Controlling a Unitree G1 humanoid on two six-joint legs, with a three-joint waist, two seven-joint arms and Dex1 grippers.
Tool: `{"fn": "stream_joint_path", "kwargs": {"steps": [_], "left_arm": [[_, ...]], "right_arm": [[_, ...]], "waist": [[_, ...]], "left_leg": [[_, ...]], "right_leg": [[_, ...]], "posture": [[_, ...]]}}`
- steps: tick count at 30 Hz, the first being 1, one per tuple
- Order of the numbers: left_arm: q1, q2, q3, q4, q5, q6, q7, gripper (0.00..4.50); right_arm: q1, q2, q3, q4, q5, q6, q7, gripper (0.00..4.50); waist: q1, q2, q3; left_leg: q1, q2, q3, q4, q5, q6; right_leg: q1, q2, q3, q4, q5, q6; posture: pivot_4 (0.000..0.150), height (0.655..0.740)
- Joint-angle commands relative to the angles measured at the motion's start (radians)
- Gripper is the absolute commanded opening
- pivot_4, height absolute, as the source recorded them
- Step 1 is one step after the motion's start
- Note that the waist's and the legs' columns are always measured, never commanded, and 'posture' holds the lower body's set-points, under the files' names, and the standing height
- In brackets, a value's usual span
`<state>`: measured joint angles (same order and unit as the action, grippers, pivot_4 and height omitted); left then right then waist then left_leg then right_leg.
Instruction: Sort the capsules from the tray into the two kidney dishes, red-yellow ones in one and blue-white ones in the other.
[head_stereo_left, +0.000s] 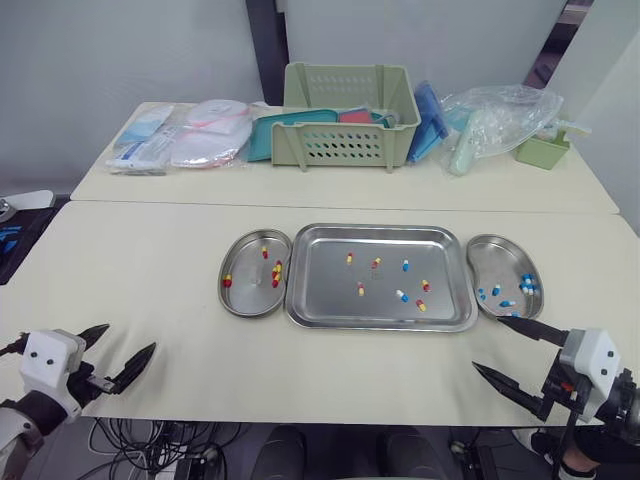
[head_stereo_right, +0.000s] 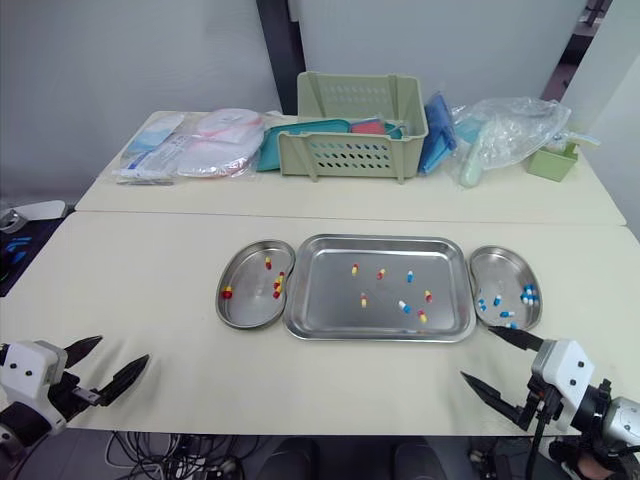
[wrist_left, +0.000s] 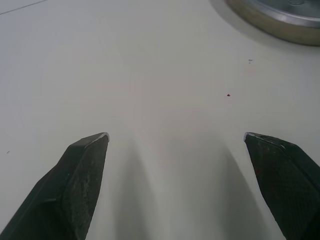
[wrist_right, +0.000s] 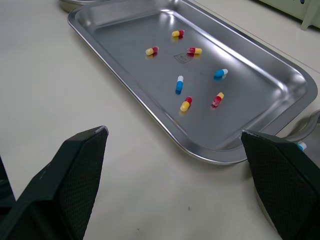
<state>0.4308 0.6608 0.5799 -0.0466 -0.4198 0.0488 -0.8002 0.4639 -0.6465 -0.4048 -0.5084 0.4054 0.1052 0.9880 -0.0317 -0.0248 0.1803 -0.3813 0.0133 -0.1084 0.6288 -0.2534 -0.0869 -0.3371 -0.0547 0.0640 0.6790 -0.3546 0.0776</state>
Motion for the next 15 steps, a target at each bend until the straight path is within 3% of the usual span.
{"fn": "stream_joint_path", "kwargs": {"steps": [1,8,15], "left_arm": [[0.018,-0.003,0.023,-0.033,-0.013,-0.013,-0.015,4.5],[-0.023,0.027,-0.071,-0.194,-0.046,-0.014,-0.114,4.5],[-0.262,0.092,-0.302,-0.369,-0.07,0.15,-0.131,4.5]], "right_arm": [[0.0,-0.002,0.002,0.001,-0.001,-0.034,-0.004,4.47],[-0.004,-0.016,0.017,0.022,0.014,-0.038,0.006,4.47],[0.011,-0.011,0.035,0.018,0.014,-0.053,0.009,4.47]], "waist": [[0.0,0.0,0.0],[0.003,0.0,0.0],[0.003,0.0,-0.001]], "left_leg": [[0.0,0.0,0.0,0.0,0.0,0.0],[0.0,0.0,0.0,0.0,0.0,0.0],[0.0,0.0,0.0,0.001,0.0,0.0]], "right_leg": [[0.0,0.0,0.0,0.0,0.0,0.0],[0.0,0.0,0.0,0.0,0.0,0.0],[0.001,0.0,-0.001,0.0,0.0,0.0]], "posture": [[0.15,0.739],[0.15,0.739],[0.15,0.739]]}}
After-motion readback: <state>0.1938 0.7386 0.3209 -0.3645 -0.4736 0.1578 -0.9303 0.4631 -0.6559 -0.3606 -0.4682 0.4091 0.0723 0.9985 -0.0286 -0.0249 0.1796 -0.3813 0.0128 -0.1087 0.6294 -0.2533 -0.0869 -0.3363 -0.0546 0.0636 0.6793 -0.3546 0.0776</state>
